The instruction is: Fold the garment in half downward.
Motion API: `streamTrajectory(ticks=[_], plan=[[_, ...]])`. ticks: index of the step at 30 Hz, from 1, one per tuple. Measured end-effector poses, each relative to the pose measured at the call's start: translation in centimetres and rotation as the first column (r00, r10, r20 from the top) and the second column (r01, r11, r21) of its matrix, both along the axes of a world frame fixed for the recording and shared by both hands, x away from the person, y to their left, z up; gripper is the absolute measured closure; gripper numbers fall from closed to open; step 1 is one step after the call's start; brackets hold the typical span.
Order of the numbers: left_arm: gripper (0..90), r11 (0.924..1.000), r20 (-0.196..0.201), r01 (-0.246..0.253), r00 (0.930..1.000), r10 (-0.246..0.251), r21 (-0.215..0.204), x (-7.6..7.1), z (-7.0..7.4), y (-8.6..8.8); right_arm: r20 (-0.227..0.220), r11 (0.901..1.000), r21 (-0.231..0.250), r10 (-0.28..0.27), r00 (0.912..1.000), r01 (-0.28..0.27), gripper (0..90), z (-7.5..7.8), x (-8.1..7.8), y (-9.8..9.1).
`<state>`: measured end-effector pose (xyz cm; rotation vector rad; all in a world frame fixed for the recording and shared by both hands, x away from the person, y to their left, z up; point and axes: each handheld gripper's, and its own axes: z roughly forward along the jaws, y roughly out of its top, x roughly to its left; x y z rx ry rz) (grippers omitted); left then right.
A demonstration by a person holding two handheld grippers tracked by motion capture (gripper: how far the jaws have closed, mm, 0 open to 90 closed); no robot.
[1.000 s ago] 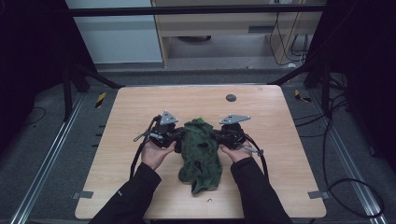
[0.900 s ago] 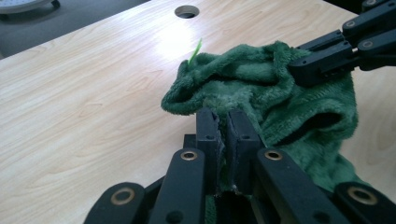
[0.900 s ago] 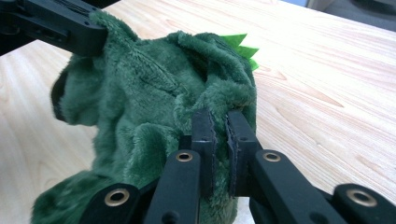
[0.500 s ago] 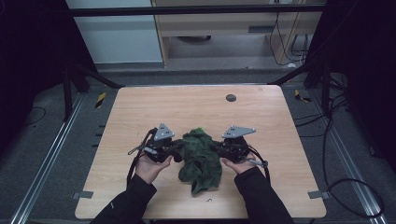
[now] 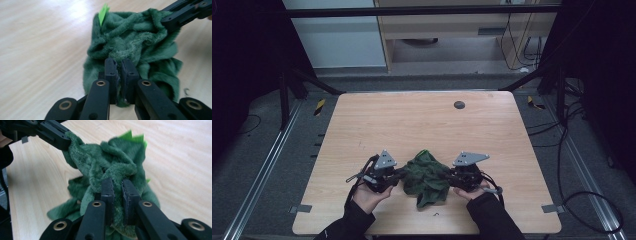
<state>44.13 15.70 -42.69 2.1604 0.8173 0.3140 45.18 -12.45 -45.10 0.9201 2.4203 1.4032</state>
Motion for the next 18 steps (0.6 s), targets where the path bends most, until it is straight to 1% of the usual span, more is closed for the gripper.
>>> streamTrajectory(ticks=[3,5,7,8,12,14,15,17,18], plan=[[84.6,0.9997,-0.017,0.020,0.9997,-0.020,0.017,-0.7,-0.9,-0.2,-0.022,1.0000,-0.005,-0.005,0.9997,0.005,80.4,-0.8,-0.6,-0.3],[84.6,0.9989,-0.031,0.030,0.9991,-0.029,0.036,-1.0,-1.5,-0.4,-0.034,0.9999,-0.010,-0.007,0.9994,0.007,80.1,-1.2,-0.9,-0.4],[84.6,0.9985,-0.047,0.037,0.9983,-0.035,0.041,-1.2,-2.0,-0.5,-0.047,0.9997,-0.018,-0.015,0.9988,0.015,79.7,-1.5,-1.1,-0.5],[84.5,0.9983,-0.055,0.040,0.9978,-0.038,0.042,-1.2,-2.3,-0.5,-0.062,0.9998,-0.016,-0.016,0.9980,0.015,79.6,-1.7,-1.2,-0.6],[84.5,0.9972,-0.077,0.050,0.9959,-0.046,0.055,-1.5,-2.8,-0.6,-0.094,0.9992,-0.037,-0.019,0.9954,0.015,79.3,-2.4,-1.6,-0.7],[84.5,0.9972,-0.088,0.052,0.9950,-0.047,0.053,-1.6,-3.1,-0.7,-0.107,0.9988,-0.045,-0.022,0.9940,0.017,79.1,-2.7,-1.7,-0.8],[84.5,0.9967,-0.090,0.053,0.9948,-0.048,0.061,-1.7,-3.2,-0.7,-0.113,0.9986,-0.050,-0.024,0.9934,0.018,79.1,-2.8,-1.7,-0.8],[84.5,0.9963,-0.097,0.058,0.9940,-0.052,0.063,-1.8,-3.4,-0.8,-0.117,0.9979,-0.059,-0.032,0.9927,0.026,79.0,-3.1,-1.8,-0.8],[84.4,0.9951,-0.100,0.063,0.9934,-0.056,0.076,-1.8,-3.5,-0.8,-0.117,0.9976,-0.063,-0.035,0.9925,0.028,78.7,-3.2,-1.8,-0.8]])
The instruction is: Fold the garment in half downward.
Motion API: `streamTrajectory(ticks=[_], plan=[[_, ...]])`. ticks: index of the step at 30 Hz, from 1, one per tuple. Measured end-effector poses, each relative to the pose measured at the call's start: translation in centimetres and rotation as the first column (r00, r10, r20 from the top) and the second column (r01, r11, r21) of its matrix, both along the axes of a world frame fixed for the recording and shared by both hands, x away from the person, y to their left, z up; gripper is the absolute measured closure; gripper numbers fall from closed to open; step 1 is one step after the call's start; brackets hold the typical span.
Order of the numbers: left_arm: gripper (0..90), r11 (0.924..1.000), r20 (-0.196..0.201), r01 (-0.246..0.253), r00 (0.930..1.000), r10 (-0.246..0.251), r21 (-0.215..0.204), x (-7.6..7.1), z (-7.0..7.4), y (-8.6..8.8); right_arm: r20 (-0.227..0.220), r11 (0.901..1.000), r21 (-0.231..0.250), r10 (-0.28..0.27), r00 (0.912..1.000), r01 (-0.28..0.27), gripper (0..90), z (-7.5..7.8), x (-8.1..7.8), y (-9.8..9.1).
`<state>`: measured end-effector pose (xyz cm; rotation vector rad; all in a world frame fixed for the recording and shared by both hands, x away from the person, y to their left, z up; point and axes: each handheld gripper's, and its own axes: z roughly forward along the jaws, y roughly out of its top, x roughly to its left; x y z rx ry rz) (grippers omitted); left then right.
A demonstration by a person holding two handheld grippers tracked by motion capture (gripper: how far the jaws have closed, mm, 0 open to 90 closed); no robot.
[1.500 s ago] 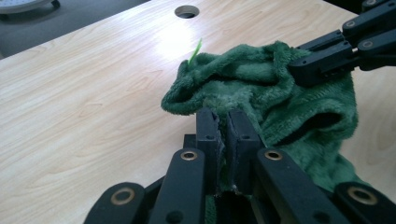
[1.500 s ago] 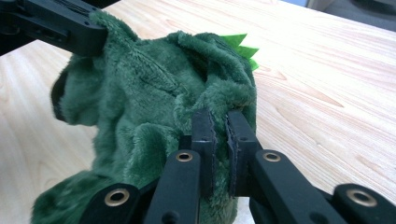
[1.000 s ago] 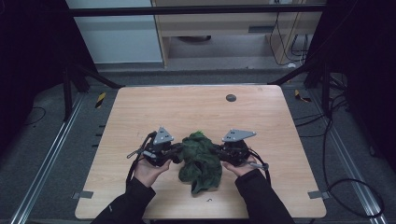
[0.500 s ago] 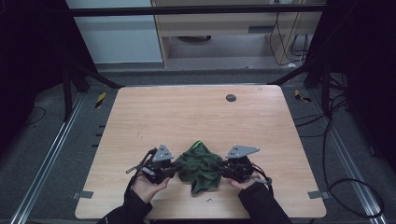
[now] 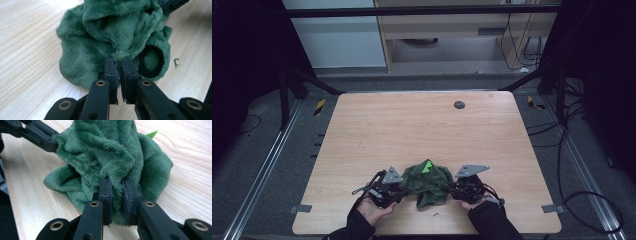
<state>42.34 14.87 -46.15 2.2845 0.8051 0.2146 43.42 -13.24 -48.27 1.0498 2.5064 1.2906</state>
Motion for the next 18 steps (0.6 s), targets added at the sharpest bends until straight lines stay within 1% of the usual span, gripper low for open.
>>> streamTrajectory(ticks=[2,4,6,8,10,11,14,17,18], plan=[[84.3,1.0000,-0.005,-0.001,1.0000,0.001,0.002,-0.1,-0.2,-0.1,0.002,0.9999,-0.015,-0.003,1.0000,0.004,78.0,-0.1,-0.1,0.1],[84.2,1.0000,-0.002,-0.004,1.0000,0.004,-0.002,-0.2,-0.3,-0.1,0.007,0.9999,-0.014,0.001,1.0000,-0.001,76.9,-0.2,-0.1,0.1],[83.3,0.9999,0.006,-0.010,0.9999,0.010,-0.005,-0.2,-0.2,0.1,0.010,1.0000,-0.007,0.003,0.9999,-0.003,73.9,0.0,-0.2,0.0],[80.2,0.9995,0.014,-0.022,0.9997,0.022,-0.023,-0.3,0.1,0.5,0.015,1.0000,0.009,0.004,0.9999,-0.004,69.3,0.2,-0.3,-0.1],[73.9,0.9980,0.033,-0.042,0.9985,0.044,-0.048,-0.2,0.5,0.9,0.026,0.9997,0.025,0.004,0.9996,-0.005,65.8,0.6,-0.5,-0.3],[70.3,0.9971,0.047,-0.054,0.9973,0.057,-0.053,-0.1,0.9,1.2,0.027,0.9995,0.032,-0.003,0.9996,0.002,64.7,0.8,-0.5,-0.4],[63.0,0.9917,0.074,-0.090,0.9926,0.097,-0.091,0.2,1.9,1.9,0.052,0.9987,0.051,-0.009,0.9986,0.007,63.5,1.4,-0.6,-0.7],[60.4,0.9877,0.090,-0.115,0.9881,0.124,-0.106,0.6,2.7,2.5,0.068,0.9972,0.075,-0.016,0.9975,0.010,62.5,2.2,-0.5,-1.1],[59.3,0.9873,0.092,-0.121,0.9871,0.131,-0.102,0.9,3.0,2.7,0.075,0.9963,0.085,-0.019,0.9970,0.013,62.6,2.5,-0.5,-1.1]])
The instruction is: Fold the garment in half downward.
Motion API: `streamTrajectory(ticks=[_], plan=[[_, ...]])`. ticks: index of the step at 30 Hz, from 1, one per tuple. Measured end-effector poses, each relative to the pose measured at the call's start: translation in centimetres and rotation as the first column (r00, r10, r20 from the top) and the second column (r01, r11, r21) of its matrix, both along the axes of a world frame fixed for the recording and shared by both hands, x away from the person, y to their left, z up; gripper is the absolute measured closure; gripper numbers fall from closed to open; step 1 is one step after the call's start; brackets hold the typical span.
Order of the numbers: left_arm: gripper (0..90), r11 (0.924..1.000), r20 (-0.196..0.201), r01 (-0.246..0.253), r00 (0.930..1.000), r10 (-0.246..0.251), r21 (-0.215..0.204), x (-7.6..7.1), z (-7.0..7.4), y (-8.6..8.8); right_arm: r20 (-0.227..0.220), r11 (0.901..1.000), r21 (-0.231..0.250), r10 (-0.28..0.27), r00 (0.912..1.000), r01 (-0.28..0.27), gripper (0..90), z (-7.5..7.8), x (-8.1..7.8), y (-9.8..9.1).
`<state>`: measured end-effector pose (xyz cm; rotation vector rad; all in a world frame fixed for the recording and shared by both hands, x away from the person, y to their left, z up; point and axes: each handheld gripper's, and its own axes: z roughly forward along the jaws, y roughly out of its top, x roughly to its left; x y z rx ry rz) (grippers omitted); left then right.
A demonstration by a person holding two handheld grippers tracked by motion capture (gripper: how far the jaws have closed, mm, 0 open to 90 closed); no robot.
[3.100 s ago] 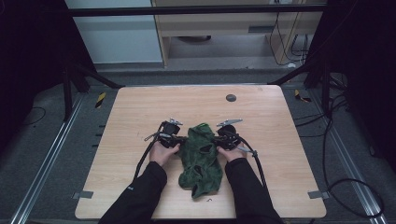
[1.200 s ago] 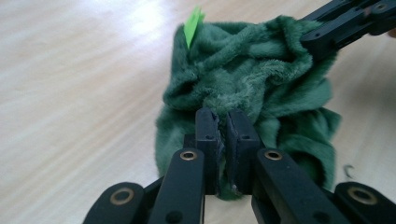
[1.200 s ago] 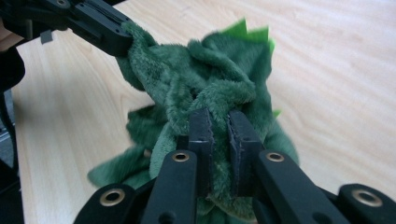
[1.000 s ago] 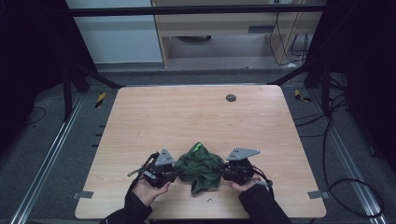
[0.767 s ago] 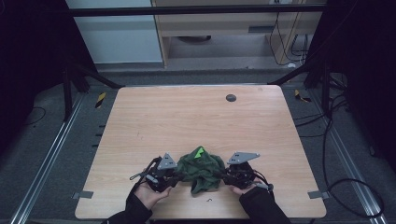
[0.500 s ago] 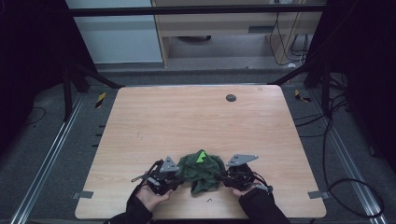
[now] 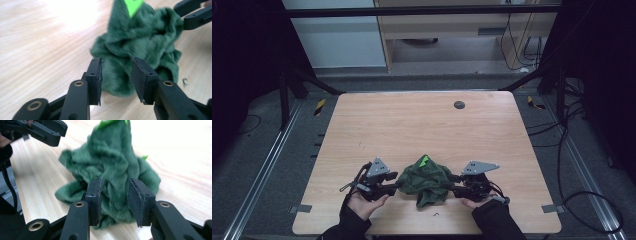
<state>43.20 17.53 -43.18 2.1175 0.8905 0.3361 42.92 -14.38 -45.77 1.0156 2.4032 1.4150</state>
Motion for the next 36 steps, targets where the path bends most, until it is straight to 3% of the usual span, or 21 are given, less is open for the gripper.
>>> streamTrajectory(ticks=[7,10,15,21,25,29,32,36], plan=[[56.4,0.9999,0.003,-0.012,0.9999,0.012,0.006,2.4,1.1,-0.9,0.038,0.9994,0.020,-0.028,0.9989,0.027,62.5,1.8,1.4,0.3],[55.7,0.9999,-0.009,-0.011,0.9999,0.011,0.013,3.7,1.0,-1.9,0.025,0.9988,0.032,-0.039,0.9989,0.038,62.0,1.8,2.4,0.7],[57.6,0.9997,-0.053,0.019,0.9984,-0.020,-0.014,5.3,-0.1,-2.9,-0.001,0.9990,0.022,-0.039,0.9992,0.039,61.9,1.2,3.4,1.5],[65.6,0.9973,-0.104,0.069,0.9924,-0.066,0.025,5.2,-1.8,-3.8,-0.057,0.9997,-0.021,-0.015,0.9983,0.014,64.0,-0.4,3.6,2.2],[77.9,0.9963,-0.108,0.079,0.9913,-0.075,0.033,5.0,-2.4,-4.1,-0.068,0.9995,-0.030,-0.001,0.9977,-0.001,75.0,-0.8,3.5,2.2],[87.0,0.9955,-0.123,0.093,0.9884,-0.090,0.017,4.8,-2.1,-4.1,-0.075,0.9991,-0.041,0.012,0.9971,-0.015,84.7,-0.7,3.4,2.3],[88.2,0.9947,-0.124,0.102,0.9873,-0.099,0.016,4.5,-1.5,-3.9,-0.066,0.9990,-0.041,0.016,0.9977,-0.018,85.4,-0.4,3.2,2.2],[88.4,0.9936,-0.094,0.113,0.9891,-0.113,-0.011,3.1,0.2,-3.4,-0.030,0.9995,-0.022,0.022,0.9993,-0.023,84.5,0.3,2.7,2.0]])
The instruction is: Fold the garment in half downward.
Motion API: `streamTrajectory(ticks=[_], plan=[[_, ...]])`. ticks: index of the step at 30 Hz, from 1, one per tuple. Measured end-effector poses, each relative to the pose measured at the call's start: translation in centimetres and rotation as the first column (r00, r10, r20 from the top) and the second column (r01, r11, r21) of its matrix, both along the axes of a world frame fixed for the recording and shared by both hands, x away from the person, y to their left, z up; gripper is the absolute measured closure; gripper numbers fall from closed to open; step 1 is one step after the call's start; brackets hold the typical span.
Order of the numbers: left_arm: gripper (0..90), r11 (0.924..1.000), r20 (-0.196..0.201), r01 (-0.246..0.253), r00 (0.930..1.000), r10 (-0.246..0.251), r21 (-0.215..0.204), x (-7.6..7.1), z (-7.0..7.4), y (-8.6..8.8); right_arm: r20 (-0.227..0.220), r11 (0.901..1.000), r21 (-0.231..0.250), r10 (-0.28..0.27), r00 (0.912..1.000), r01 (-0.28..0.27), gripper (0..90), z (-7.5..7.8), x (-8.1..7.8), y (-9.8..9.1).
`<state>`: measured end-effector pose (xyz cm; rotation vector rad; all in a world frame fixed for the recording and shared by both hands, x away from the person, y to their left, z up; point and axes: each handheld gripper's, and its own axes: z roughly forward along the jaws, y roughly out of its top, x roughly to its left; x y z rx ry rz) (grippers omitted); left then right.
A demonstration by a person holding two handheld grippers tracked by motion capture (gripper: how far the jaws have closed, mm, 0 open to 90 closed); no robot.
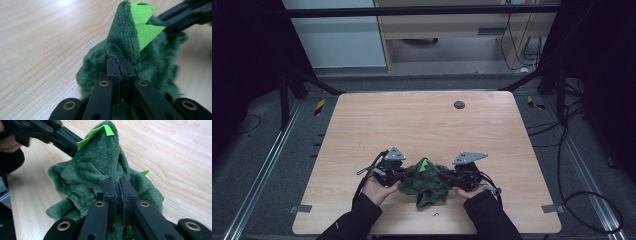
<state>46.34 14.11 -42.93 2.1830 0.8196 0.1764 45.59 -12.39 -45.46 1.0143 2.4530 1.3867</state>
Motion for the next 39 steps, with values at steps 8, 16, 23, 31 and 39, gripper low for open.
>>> streamTrajectory(ticks=[8,16,23,31,39], plan=[[88.2,0.9977,0.020,0.067,0.9976,-0.067,0.009,-4.0,0.1,0.2,0.009,0.9988,0.008,0.049,0.9988,-0.049,79.0,0.2,-2.1,-0.5],[87.4,0.9915,-0.017,0.125,0.9920,-0.125,0.036,-6.0,-2.0,-0.8,-0.029,0.9982,-0.019,0.056,0.9980,-0.056,73.1,-1.1,-3.6,-1.0],[80.3,0.9988,0.029,0.049,0.9984,-0.049,-0.009,-5.8,-0.4,1.0,-0.010,0.9993,-0.001,0.037,0.9993,-0.037,66.6,0.2,-4.3,-2.0],[80.0,0.9994,0.043,-0.026,0.9987,0.027,-0.022,-4.5,1.2,2.8,0.036,0.9977,0.052,-0.045,0.9984,0.043,74.6,1.8,-3.5,-2.6],[89.5,0.9982,0.022,-0.015,0.9997,0.013,0.058,-3.3,-0.8,0.1,-0.002,0.9992,0.038,-0.007,1.0000,0.007,89.3,0.6,-2.2,0.3]])
